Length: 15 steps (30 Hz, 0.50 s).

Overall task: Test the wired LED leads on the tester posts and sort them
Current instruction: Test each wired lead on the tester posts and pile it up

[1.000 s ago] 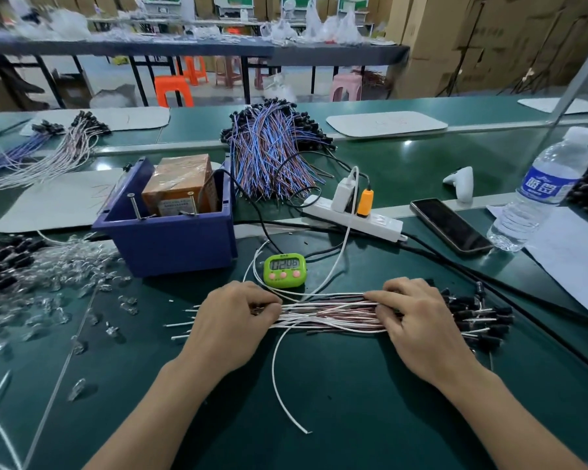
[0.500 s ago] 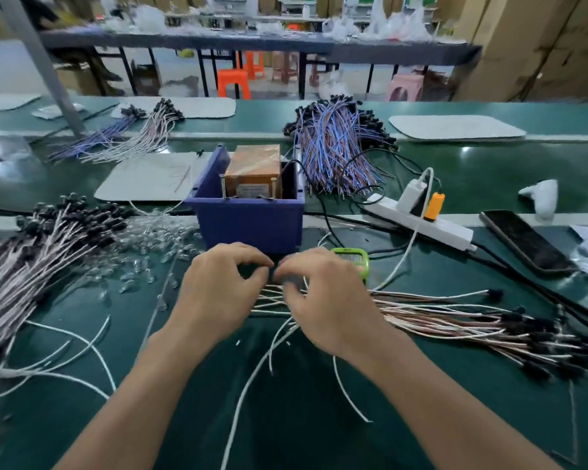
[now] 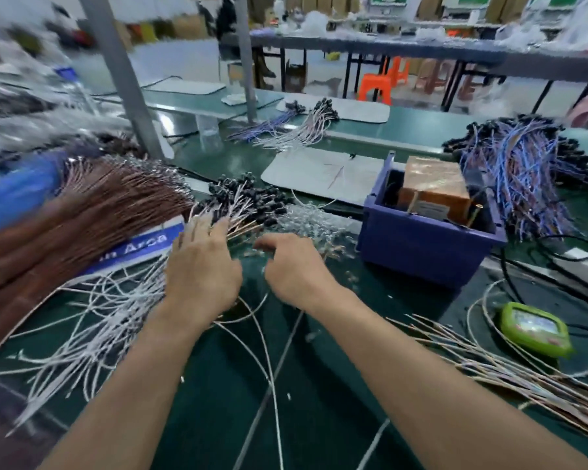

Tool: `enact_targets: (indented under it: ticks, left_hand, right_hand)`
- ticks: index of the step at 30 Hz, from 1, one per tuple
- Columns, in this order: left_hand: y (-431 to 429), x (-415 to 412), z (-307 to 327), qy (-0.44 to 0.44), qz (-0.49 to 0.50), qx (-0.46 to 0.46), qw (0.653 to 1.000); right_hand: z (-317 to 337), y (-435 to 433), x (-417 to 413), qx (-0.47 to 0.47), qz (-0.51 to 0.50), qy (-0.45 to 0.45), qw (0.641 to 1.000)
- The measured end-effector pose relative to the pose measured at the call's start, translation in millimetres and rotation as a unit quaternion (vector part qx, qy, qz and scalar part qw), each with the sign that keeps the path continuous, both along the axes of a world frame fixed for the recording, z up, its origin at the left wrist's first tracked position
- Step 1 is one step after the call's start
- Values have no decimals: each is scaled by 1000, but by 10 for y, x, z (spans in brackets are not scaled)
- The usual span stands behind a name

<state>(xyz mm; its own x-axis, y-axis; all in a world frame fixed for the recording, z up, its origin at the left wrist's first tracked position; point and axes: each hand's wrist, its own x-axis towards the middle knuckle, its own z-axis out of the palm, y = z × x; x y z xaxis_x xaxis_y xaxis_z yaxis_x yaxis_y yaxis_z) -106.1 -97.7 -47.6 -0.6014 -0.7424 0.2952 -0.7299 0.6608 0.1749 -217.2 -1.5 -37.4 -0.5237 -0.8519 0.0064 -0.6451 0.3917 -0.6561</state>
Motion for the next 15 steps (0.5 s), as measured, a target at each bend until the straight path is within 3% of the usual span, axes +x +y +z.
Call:
enact_targets:
  ticks: [5,9,13,15]
  left_hand:
    - [-361,144,-44,-64,14,10,998]
    - [-483,133,-15,-15,36,18,999]
    - [-575,207,-15,105,27,126,986]
    - [-573,264,-35,114,2,160,981]
  right_hand:
    - [-9,-488,159,11,48,44,998]
    - [9,-709,198,33,57,111,992]
    - [73,-727,138,-10,45,158,986]
    - [121,-693,94,-62,43,184,980]
